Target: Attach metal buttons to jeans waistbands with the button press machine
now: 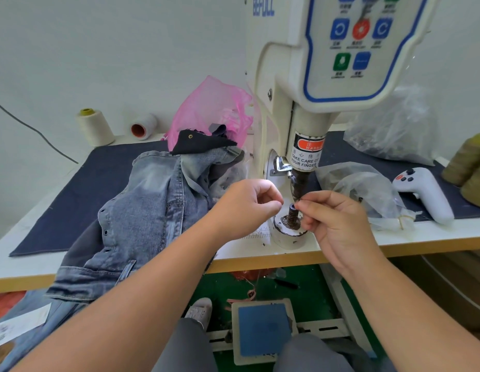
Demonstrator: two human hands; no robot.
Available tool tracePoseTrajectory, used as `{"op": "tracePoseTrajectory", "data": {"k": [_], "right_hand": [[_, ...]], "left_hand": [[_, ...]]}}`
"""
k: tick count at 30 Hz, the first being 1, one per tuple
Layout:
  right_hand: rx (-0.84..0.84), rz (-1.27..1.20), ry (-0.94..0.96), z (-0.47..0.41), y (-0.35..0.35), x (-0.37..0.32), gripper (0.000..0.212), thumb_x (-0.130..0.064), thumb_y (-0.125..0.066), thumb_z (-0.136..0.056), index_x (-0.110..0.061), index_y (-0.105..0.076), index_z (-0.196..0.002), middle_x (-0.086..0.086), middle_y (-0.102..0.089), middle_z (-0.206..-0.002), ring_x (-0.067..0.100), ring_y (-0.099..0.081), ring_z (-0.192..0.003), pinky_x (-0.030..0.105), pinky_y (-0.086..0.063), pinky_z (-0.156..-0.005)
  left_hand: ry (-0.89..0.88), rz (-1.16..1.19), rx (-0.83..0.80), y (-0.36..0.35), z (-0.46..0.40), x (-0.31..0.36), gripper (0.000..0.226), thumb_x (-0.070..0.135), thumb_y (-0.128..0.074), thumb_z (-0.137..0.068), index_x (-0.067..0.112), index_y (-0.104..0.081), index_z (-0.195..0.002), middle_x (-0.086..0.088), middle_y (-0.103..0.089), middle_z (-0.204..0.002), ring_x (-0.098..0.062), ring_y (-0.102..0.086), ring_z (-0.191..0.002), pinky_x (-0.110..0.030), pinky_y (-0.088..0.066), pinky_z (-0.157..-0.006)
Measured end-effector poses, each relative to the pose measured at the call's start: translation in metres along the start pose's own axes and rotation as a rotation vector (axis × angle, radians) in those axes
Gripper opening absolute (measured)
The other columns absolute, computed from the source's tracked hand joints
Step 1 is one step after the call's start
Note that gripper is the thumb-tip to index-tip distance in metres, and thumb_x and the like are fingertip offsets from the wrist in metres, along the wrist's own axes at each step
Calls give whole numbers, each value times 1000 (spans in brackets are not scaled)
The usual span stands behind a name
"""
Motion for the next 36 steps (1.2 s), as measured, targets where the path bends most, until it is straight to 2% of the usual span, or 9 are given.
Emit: {"op": "tracePoseTrajectory", "data": {"k": [4, 8, 14, 20, 23, 26, 28, 32, 36], "right_hand": [[52, 86, 10, -1, 1, -1, 27, 4, -73, -79, -22, -78, -72, 8, -69, -70, 13, -57, -56, 22, -50, -54], [80, 85, 28, 1, -2, -5, 18, -13, -75, -66, -29, -77, -75, 12, -72, -76, 13, -58, -55, 22, -50, -55], [152, 124, 40, 1, -4, -5, 21, -16, -75, -62, -36, -73, -71, 5, -71, -72, 11, -58, -54, 23, -49, -54], [200, 38, 40, 1, -4, 3, 26, 2, -76, -75, -21, -67, -81, 1, -68, -69, 12, -57, -53, 22, -48, -52], [203, -38, 38, 7, -5, 2, 26, -9, -79, -65, -18, -67, -86, 13, -71, -79, 12, -54, -52, 22, -47, -51], [235, -57, 55, 15, -5, 2, 37, -18, -78, -55, -17, -65, -90, 20, -72, -85, 13, -52, -50, 22, -46, -48], [237, -72, 57, 17, -7, 3, 31, -13, -73, -59, -16, -65, -89, 22, -72, -88, 13, -51, -50, 22, -45, -48], [226, -107, 36, 20, -10, 4, 25, -10, -68, -62, -17, -65, -86, 18, -74, -90, 12, -53, -52, 23, -47, -49], [236, -92, 27, 23, -5, 3, 20, -4, -70, -70, -21, -69, -80, 13, -75, -89, 12, -55, -53, 23, -49, -51]], "left_hand": [[-2, 0, 13, 0, -1, 0, 15, 15, -63, -91, 25, -68, -80, 15, -62, -60, -6, -55, -59, -30, -54, -63], [-1, 19, 48, 3, -1, -3, 16, 15, -64, -90, 25, -68, -79, 13, -63, -63, -6, -55, -58, -26, -54, -62], [8, 35, 72, 7, -1, -6, 12, 13, -64, -88, 21, -70, -81, 12, -63, -64, -7, -56, -59, -33, -56, -65], [21, 31, 64, 5, 0, -9, 13, 13, -63, -89, 20, -70, -81, 12, -62, -63, -7, -55, -58, -29, -52, -63], [23, 21, 60, 6, 1, -10, 13, 13, -63, -90, 20, -69, -81, 15, -60, -59, -5, -53, -55, -23, -49, -58], [33, 30, 65, 9, 1, -11, 13, 12, -63, -90, 20, -69, -81, 10, -63, -63, -7, -56, -58, -30, -54, -65], [34, 22, 63, 10, 2, -11, 12, 12, -63, -90, 19, -69, -82, 8, -64, -64, -7, -57, -57, -33, -56, -65], [-12, -46, 78, 21, -2, -2, 15, 10, -61, -90, 19, -69, -81, 16, -59, -55, 3, -50, -48, -14, -43, -51], [-48, -171, 250, 56, -15, 5, 17, 7, -57, -86, 19, -70, -82, 19, -61, -62, 5, -49, -50, -6, -36, -52]]}}
Point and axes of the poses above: each hand's wrist, its own z-axis away from the middle knuckle, its own y-axis out of the back of the hand, x = y × z, the point moved 5 cm from there along -z, towards the middle knuckle
